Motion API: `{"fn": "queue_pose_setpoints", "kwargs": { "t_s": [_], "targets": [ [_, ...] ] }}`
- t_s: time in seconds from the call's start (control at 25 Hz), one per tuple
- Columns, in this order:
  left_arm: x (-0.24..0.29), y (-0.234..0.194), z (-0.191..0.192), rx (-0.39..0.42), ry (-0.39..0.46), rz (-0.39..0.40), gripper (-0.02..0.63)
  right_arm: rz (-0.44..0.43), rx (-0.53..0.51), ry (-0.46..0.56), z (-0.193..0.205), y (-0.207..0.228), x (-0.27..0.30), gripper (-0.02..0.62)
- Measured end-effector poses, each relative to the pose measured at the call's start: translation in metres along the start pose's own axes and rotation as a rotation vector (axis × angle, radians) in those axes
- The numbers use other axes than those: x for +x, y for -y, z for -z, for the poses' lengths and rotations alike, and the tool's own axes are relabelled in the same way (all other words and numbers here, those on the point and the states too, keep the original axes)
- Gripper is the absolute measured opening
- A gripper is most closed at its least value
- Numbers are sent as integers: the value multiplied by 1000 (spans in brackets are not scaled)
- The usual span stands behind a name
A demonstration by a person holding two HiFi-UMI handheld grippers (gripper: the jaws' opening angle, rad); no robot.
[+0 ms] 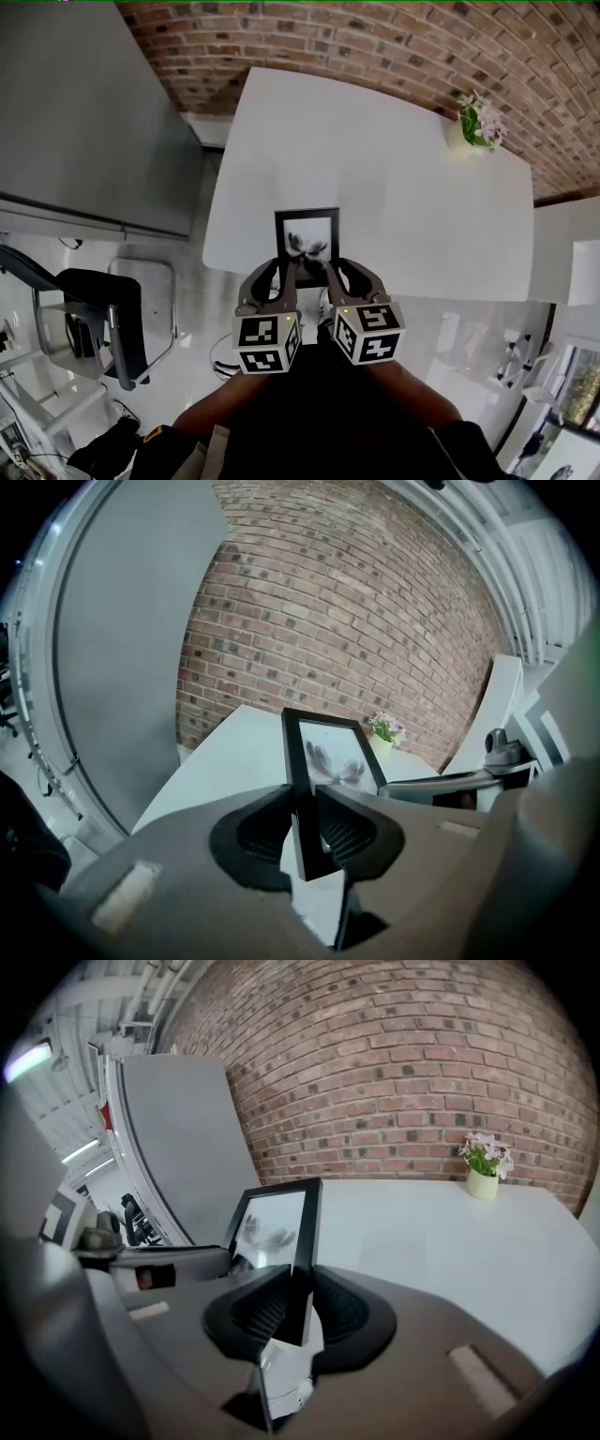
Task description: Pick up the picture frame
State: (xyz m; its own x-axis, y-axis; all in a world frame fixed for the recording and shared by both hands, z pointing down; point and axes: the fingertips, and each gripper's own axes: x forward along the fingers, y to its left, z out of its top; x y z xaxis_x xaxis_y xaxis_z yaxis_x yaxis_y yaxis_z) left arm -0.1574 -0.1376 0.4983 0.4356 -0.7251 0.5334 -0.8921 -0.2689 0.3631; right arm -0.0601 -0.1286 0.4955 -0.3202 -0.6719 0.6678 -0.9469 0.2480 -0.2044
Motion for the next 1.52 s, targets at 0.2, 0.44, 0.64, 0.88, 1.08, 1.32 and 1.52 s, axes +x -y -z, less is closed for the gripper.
{"fn": "queue_pose_setpoints", "kwargs": {
  "t_s": [0.2, 0.44, 0.64, 0.88, 1.08, 1.32, 1.52],
  "targets": [
    [-17, 17, -2, 17, 25, 13, 71, -1, 8, 23, 2, 0, -23, 75],
    [-33, 39, -3, 35, 58, -4, 69, -28, 7, 61, 4, 5, -48, 75],
    [-50, 72, 6, 46, 89, -20, 68, -49, 8, 91, 14, 20, -80, 75],
    [-71, 117, 20, 66, 132, -38, 67, -72, -4, 123, 29, 40, -122, 75],
    [-95, 145, 38, 70, 164, -68, 65, -101, -18, 149, 47, 45, -157, 75],
    [-128, 175, 62, 75, 203, -106, 64, -133, -27, 171, 72, 48, -195, 74],
    [-149, 184, 71, 92, 233, -129, 64, -159, -13, 190, 84, 41, -216, 74]
  ]
}}
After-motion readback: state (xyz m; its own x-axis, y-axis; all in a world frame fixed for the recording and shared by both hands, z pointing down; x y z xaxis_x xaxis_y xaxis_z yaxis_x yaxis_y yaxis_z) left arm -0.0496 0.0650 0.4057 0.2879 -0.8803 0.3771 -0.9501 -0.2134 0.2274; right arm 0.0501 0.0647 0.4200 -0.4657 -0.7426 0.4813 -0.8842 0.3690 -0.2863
